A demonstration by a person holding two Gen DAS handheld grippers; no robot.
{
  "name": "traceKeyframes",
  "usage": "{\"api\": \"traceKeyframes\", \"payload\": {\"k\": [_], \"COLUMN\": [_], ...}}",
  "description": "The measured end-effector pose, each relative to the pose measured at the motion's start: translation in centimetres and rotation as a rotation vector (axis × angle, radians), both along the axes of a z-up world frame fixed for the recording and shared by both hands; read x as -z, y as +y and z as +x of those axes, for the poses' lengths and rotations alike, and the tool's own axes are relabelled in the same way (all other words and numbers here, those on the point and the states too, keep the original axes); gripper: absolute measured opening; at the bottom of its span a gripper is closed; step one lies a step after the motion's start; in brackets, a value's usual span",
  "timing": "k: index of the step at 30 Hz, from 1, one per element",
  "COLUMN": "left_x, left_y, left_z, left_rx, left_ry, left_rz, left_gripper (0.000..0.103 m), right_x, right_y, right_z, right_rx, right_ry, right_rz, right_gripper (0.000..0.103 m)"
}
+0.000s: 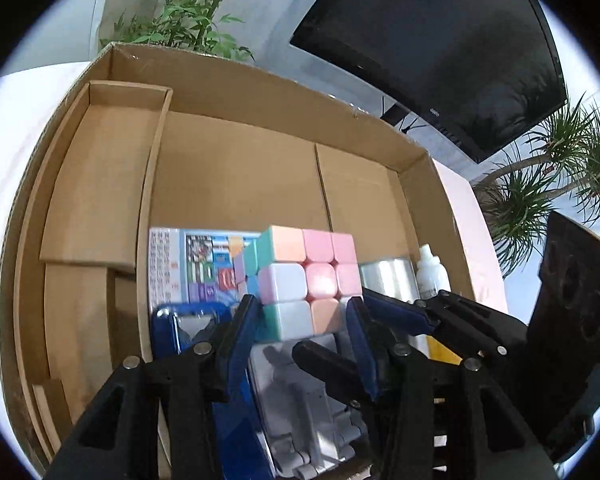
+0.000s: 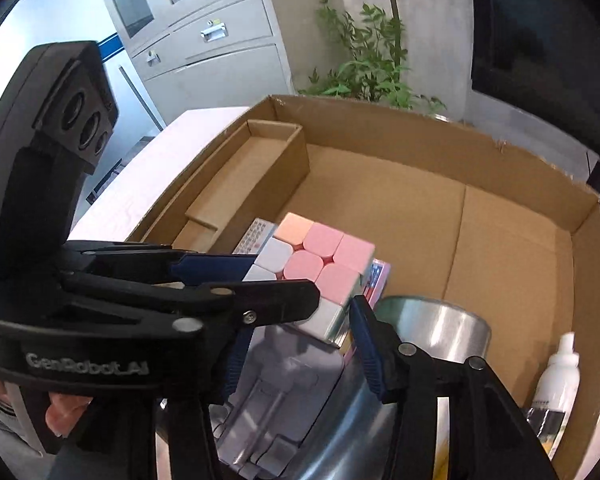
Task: Organize rigid objects
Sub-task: 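Grasp the pastel Rubik's cube with the left tool and set it in the box, then grasp the white handheld fan on the table with the left tool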
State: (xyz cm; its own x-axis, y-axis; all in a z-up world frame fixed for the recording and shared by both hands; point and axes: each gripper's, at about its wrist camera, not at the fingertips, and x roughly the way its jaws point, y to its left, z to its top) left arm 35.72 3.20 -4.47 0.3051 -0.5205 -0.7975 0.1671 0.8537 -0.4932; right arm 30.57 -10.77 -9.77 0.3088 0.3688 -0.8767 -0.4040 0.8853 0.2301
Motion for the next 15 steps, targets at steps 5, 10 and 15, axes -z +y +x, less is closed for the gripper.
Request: {"api": "traceKeyframes", "payload": {"k": [5, 10, 15], "left_x": [-2.3, -9.6, -12.6], "left_y": [0.4, 2.6, 6.4], "left_z": [-2.3, -12.8, -24.4], "left_rx": [-0.061, -0.115, -0.224], "left_ry": [-0.095, -0.45, -0.558], "left_rz": [0.076, 0.311, 0.484], "left_gripper": [0.045, 0.089, 0.091], "right_x": [-2.1, -7.9, -8.1], "right_y": [-0.4, -1.4, -0.7], "right_z": [-2.4, -10.3, -20.3], "right_rx": [0.033, 0.089, 0.134], "right_ry": [-0.045, -0.3, -0.451], "right_rz": [-0.042, -0.088, -0.18], "right_gripper": [0.072, 0.103, 0.103]}}
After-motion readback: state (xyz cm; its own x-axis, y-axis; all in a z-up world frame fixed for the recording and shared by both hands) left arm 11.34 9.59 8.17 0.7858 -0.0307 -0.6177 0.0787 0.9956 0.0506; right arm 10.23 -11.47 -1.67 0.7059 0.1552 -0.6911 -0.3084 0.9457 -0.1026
